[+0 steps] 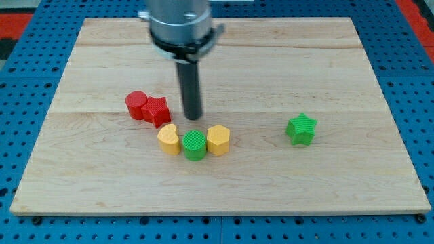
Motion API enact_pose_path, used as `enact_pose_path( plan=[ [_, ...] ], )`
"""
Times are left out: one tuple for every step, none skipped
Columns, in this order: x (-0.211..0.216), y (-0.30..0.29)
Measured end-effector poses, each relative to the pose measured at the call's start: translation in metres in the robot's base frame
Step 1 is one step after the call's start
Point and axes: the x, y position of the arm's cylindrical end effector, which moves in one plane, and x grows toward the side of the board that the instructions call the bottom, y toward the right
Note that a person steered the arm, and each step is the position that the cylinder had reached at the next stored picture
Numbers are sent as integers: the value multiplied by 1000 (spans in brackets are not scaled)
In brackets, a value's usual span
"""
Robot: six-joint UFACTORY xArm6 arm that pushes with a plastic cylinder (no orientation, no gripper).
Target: Move the yellow hexagon towards the bottom center
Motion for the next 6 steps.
enact_pose_path(
  plan=[
    [8,24],
    [34,16],
    [49,16],
    [66,43],
    [80,57],
    [84,116]
  ],
)
